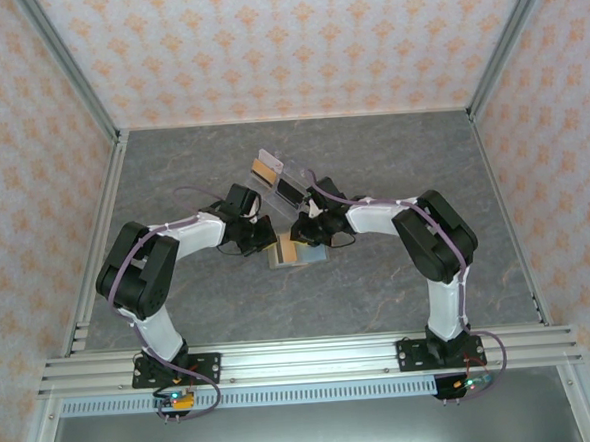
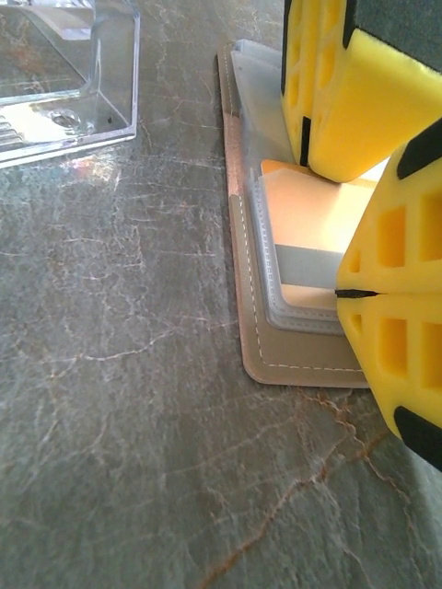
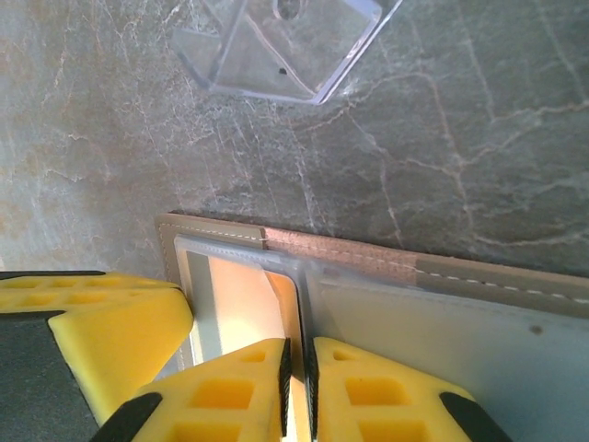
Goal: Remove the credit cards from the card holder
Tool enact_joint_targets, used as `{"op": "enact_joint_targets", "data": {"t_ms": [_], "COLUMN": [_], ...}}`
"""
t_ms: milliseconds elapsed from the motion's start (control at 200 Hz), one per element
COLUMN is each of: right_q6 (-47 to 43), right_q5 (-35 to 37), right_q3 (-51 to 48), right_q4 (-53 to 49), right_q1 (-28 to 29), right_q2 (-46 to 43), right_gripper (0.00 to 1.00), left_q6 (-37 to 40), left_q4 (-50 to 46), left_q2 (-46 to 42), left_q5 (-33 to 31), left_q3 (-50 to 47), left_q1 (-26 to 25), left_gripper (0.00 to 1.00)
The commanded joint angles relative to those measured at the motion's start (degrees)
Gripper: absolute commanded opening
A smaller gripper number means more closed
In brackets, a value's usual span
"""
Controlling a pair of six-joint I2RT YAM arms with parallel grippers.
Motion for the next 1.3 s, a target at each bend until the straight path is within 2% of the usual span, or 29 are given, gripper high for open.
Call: {"op": "enact_joint_targets", "data": {"t_ms": [0, 205, 335, 460, 806, 946, 1106, 1296], "right_q6": [-0.2, -0.5, -1.3, -1.6, -1.7, -1.7, -1.8, -2.0], "right_q5": [-1.8, 0.0, 2.7, 3.8, 4.6, 2.7, 0.6, 0.2], "right_q3": [-0.9, -1.3, -1.8, -2.3, -2.6, -2.8, -2.3, -1.4], "right_q4": [2.2, 1.3, 0.0, -0.1, -0.1, 0.6, 0.3, -0.5], "right_q1": [0.4, 0.4, 0.3, 0.3, 0.3, 0.2, 0.3, 0.3], "right_q2": [-0.3, -1.5, -2.9, -4.0, -4.3, -4.3, -3.5, -2.3], "right_gripper": [0.15, 0.06, 0.03, 0.02, 0.00, 0.04, 0.14, 0.17], "left_q6": [2.1, 5.4, 6.4, 6.4, 4.0, 3.9, 3.5, 3.5], "left_q4": [1.1, -3.4, -7.5, -9.8, -4.0, -4.2, -3.8, -3.5], "left_q2": [1.3, -2.5, -5.6, -6.4, -2.0, -0.4, 1.3, 2.0], "left_q5": [2.3, 0.7, -3.9, -7.0, -0.6, -0.8, -0.6, 0.3], "left_q3": [-0.1, 2.5, 3.3, 2.6, 2.1, 2.3, 2.2, 2.4], "left_q1": [-0.4, -0.4, -0.4, -0.4, -0.7, -0.8, -0.8, -0.8], "left_gripper": [0.00, 0.07, 0.15, 0.16, 0.10, 0.09, 0.09, 0.07]}}
